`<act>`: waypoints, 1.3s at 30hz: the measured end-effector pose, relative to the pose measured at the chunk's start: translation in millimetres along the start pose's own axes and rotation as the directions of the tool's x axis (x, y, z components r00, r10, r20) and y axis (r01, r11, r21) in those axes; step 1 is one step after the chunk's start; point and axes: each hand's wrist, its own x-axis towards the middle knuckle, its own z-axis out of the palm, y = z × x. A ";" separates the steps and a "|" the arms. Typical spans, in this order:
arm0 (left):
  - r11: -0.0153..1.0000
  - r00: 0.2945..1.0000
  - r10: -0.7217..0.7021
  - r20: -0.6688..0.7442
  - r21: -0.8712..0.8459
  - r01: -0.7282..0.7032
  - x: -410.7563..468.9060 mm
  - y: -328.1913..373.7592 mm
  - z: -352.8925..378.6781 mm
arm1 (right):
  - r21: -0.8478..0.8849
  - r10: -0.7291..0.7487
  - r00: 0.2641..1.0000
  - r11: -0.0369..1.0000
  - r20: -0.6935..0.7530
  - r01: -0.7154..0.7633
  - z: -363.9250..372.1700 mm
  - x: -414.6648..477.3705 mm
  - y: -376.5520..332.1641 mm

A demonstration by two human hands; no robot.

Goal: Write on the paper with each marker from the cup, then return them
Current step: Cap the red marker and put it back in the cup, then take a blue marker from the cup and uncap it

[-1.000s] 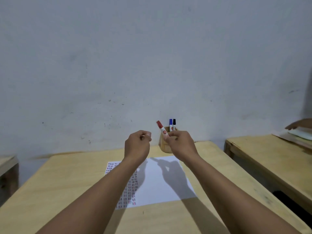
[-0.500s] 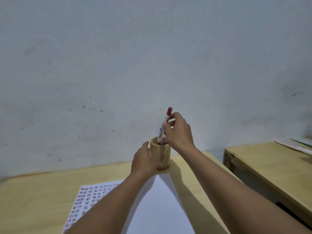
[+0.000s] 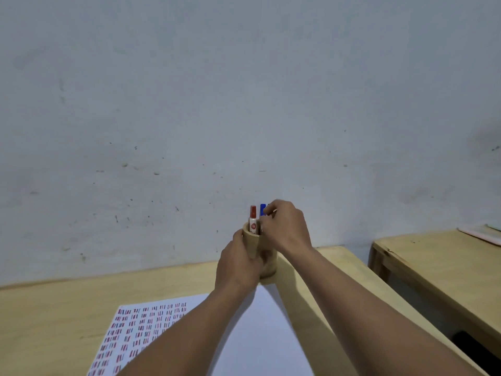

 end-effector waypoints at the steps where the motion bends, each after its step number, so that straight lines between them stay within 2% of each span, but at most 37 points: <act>1: 1.000 1.000 0.001 -0.009 0.004 -0.001 0.4 -1.8 0.8 | -0.032 -0.021 0.999 0.999 -0.031 0.020 -2.0 1.4 -0.2; 3: 1.000 1.000 0.009 -0.021 0.008 -0.009 0.8 -5.2 1.8 | -0.118 -0.081 0.996 0.990 -0.042 0.075 -4.6 4.6 -1.1; 8: 1.000 0.999 0.019 -0.028 0.002 -0.019 2.5 -8.9 4.5 | -0.323 -0.153 0.987 0.933 0.043 0.159 -6.6 13.6 -4.8; 16: 1.000 1.000 0.010 -0.020 -0.028 -0.011 4.2 -12.8 6.1 | -0.433 -0.266 0.959 0.856 0.100 0.283 -10.0 6.8 -10.4; 21: 1.000 1.000 0.017 -0.020 -0.021 -0.018 3.7 -10.4 5.5 | -0.349 -0.296 0.951 0.884 0.095 0.310 -5.6 0.3 -3.8; 26: 0.999 1.000 0.021 -0.014 -0.043 -0.021 1.8 -10.1 4.2 | -0.044 -0.071 0.990 0.996 0.126 0.077 -2.8 0.5 0.5; 32: 0.999 1.000 0.015 -0.008 -0.040 -0.015 2.0 -9.2 4.2 | -0.048 0.031 0.969 0.999 0.244 -0.020 -3.4 5.3 0.5; 37: 0.999 0.999 0.002 -0.038 -0.036 -0.003 2.4 -7.7 5.8 | -0.035 -0.061 0.980 0.997 0.189 0.069 -12.4 -0.5 -1.2; 39: 1.000 0.999 -0.001 -0.052 -0.009 0.001 1.2 -6.1 7.1 | 0.031 -0.104 0.984 0.994 0.147 0.101 -20.1 -4.1 -6.5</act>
